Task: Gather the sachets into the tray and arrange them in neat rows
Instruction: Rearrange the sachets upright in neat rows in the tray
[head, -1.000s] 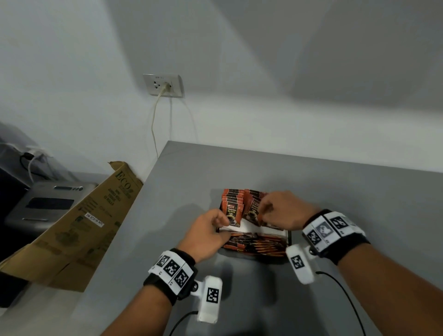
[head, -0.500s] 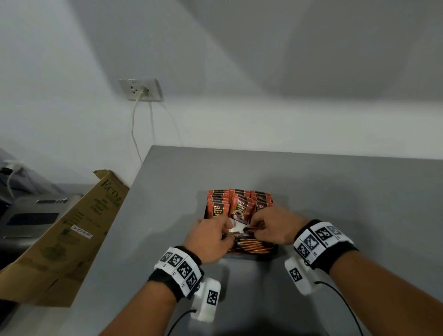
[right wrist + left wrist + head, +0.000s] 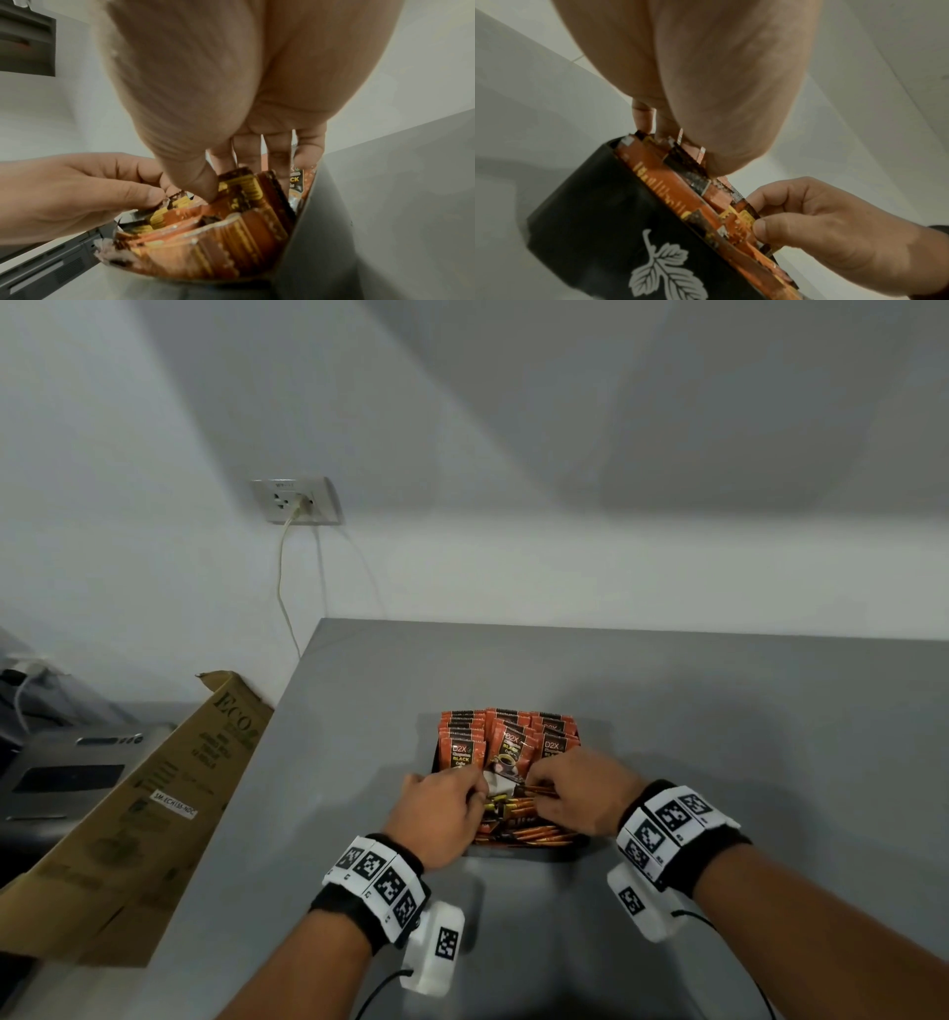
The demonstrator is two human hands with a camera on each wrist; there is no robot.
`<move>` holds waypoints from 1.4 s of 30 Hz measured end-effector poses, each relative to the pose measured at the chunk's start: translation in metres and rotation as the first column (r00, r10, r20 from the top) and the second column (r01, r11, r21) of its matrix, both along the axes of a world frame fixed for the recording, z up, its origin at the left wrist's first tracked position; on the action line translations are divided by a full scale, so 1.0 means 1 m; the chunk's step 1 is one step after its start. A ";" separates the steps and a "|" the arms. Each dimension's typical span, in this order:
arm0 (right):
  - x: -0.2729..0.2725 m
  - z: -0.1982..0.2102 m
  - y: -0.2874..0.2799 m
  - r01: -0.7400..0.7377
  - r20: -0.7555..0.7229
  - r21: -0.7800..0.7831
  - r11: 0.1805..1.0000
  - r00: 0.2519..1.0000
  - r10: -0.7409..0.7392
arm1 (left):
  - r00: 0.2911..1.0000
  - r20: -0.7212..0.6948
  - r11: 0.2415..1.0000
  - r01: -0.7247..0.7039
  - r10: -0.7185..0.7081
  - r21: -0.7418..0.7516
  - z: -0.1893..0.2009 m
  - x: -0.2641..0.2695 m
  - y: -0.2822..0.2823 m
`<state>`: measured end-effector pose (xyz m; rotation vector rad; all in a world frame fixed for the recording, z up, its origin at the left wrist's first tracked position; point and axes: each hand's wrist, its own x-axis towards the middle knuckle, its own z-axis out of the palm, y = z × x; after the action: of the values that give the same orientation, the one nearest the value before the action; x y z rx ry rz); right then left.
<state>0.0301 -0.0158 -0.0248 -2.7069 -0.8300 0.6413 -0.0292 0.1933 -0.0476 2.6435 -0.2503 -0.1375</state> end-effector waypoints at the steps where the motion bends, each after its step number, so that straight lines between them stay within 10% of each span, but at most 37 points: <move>1: 0.000 -0.002 0.001 -0.004 0.014 -0.002 1.000 1.000 0.004 | 1.000 0.000 1.000 -0.001 0.001 -0.002 -0.001 0.000 0.000; 23: 0.002 -0.007 0.002 0.031 0.023 -0.027 0.999 0.999 -0.030 | 1.000 0.007 0.999 -0.003 0.003 -0.046 0.001 -0.002 0.003; 29: 0.006 0.020 -0.024 0.208 -0.029 0.266 0.941 0.978 -0.208 | 0.999 -0.051 0.999 -0.013 0.012 -0.031 0.001 -0.004 0.003; 33: 0.009 0.031 -0.026 0.416 -0.235 0.545 0.728 0.909 -0.344 | 0.990 -0.077 0.970 -0.129 0.115 -0.207 0.014 -0.001 -0.009; 35: 0.002 0.033 -0.014 0.519 -0.427 0.657 0.546 0.854 -0.297 | 0.976 -0.164 0.803 -0.211 0.142 -0.558 0.029 0.003 -0.022; 37: -0.007 0.034 0.001 0.589 -0.559 0.682 0.434 0.802 -0.211 | 0.937 -0.331 0.464 -0.342 0.106 -0.817 0.040 0.009 -0.035; 39: -0.014 0.034 0.015 0.617 -0.612 0.678 0.400 0.775 -0.157 | 0.855 -0.519 0.118 -0.516 0.005 -0.848 0.044 0.017 -0.040; 42: -0.017 0.037 0.026 0.532 -0.485 0.686 0.496 0.843 -0.232 | 0.768 -0.640 -0.036 -0.641 -0.036 -0.767 0.045 0.024 -0.035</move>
<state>0.0128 0.0106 0.0123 -1.7517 -0.2560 0.4300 -0.0049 0.1588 -0.0022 0.9953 0.4031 -0.3258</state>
